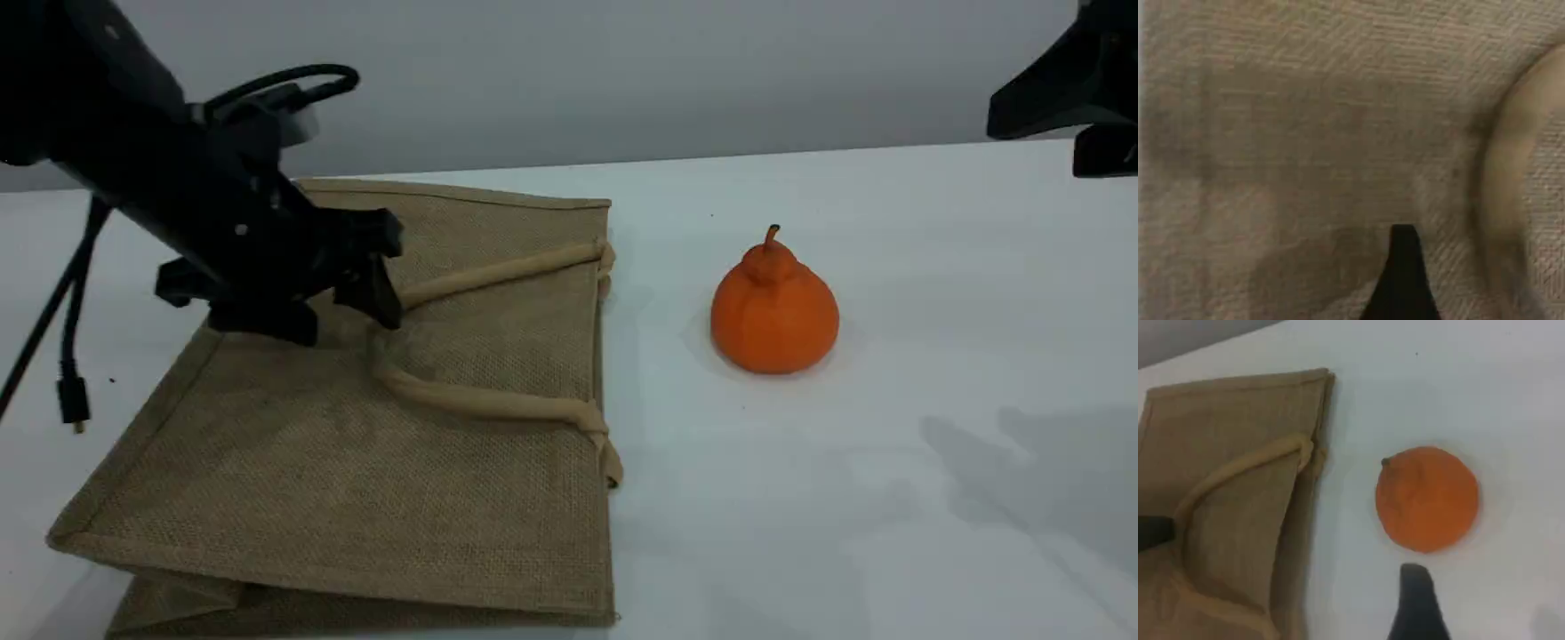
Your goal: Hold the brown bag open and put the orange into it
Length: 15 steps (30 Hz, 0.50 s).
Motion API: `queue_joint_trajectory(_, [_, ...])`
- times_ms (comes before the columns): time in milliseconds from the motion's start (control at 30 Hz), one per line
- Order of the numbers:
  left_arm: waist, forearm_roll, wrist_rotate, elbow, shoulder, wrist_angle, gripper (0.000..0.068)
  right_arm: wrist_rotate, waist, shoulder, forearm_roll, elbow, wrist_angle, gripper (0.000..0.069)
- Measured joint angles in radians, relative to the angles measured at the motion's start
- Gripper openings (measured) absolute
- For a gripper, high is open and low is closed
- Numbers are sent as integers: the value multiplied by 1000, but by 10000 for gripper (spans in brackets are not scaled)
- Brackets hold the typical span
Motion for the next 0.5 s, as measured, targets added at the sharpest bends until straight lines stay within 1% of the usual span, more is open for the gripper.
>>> queue_joint_trajectory(167, [-35, 2, 0, -28, 35, -3, 521, -1, 0, 0, 0, 0, 0, 420])
queue_joint_trajectory(267, [-35, 5, 0, -35, 50, -12, 514, -1, 0, 0, 0, 0, 5, 420])
queue_joint_trajectory(400, [-33, 56, 1, -34, 71, -1, 485, -1, 0, 0, 0, 0, 10, 420])
queue_joint_trajectory(500, [-33, 56, 1, -34, 91, -13, 476, -1, 0, 0, 0, 0, 10, 420])
